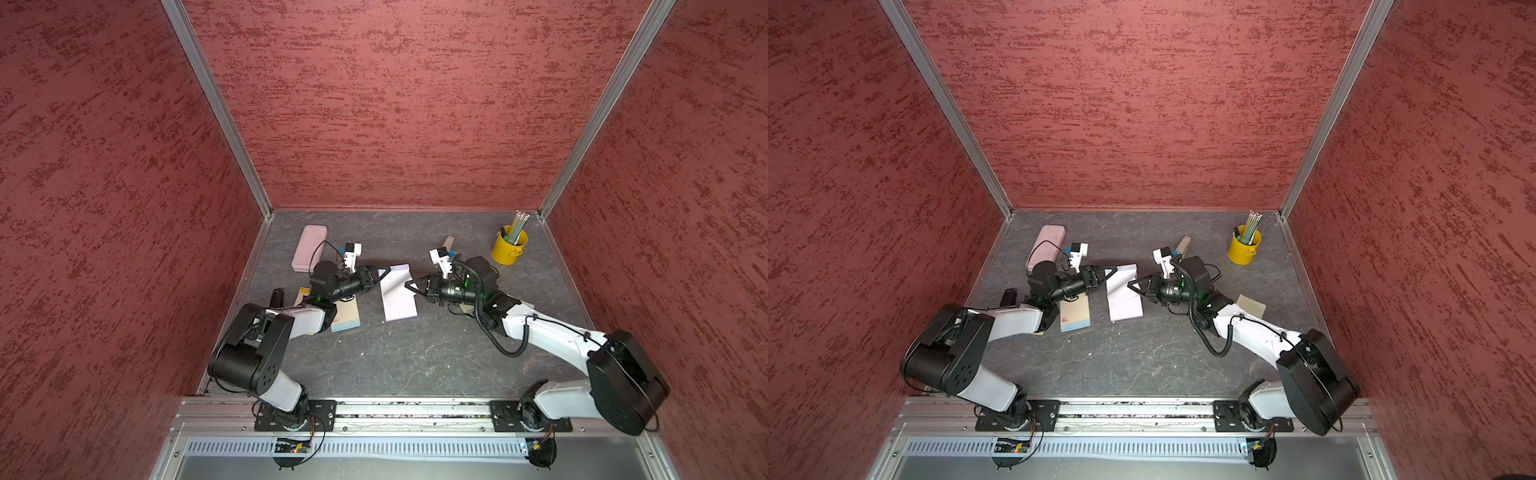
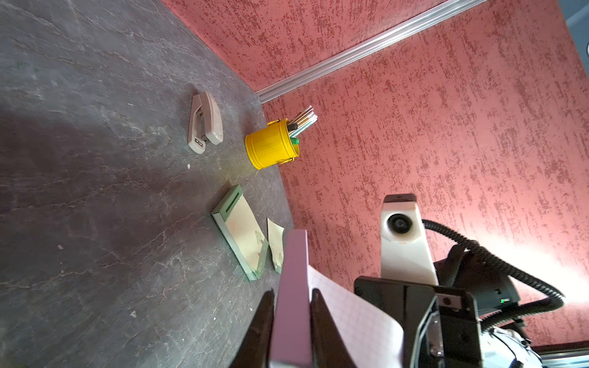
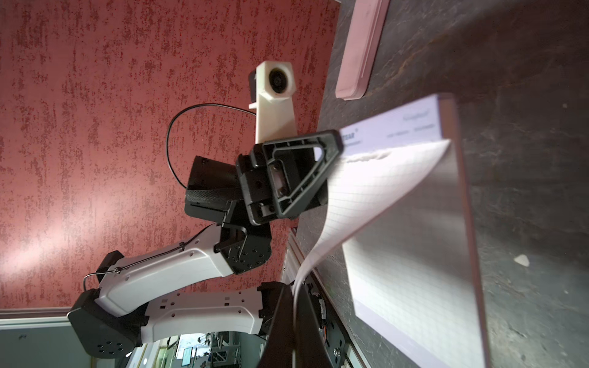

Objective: Tear off pages from different memo pads
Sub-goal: Pick up the memo pad from the center of the board.

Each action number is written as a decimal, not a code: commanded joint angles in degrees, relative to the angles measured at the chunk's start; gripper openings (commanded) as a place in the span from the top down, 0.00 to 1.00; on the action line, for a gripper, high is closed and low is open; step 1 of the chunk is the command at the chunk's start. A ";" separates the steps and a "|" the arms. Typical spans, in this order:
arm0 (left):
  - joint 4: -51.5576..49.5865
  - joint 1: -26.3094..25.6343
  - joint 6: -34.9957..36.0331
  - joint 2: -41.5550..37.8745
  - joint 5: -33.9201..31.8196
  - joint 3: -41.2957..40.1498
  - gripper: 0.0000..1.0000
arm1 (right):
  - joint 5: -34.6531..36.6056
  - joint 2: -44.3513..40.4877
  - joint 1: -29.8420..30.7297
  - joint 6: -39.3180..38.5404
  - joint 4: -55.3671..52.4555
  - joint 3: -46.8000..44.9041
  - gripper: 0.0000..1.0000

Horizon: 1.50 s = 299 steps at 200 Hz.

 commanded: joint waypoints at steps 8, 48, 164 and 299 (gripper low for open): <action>0.11 0.54 1.31 -0.26 2.40 2.02 0.90 | 1.55 -0.84 -0.93 -1.77 -1.27 -1.40 1.00; -2.13 0.93 2.31 -1.50 3.10 2.40 1.00 | 1.83 -0.80 -2.17 -6.88 -5.87 -1.88 1.00; -10.21 -1.14 6.22 -5.69 5.81 3.90 1.00 | -2.03 -0.89 -9.83 -25.26 -18.52 2.97 0.36; -10.13 -1.92 4.30 -5.38 8.34 5.67 0.60 | -11.23 1.57 -7.21 -15.19 4.39 -2.79 1.00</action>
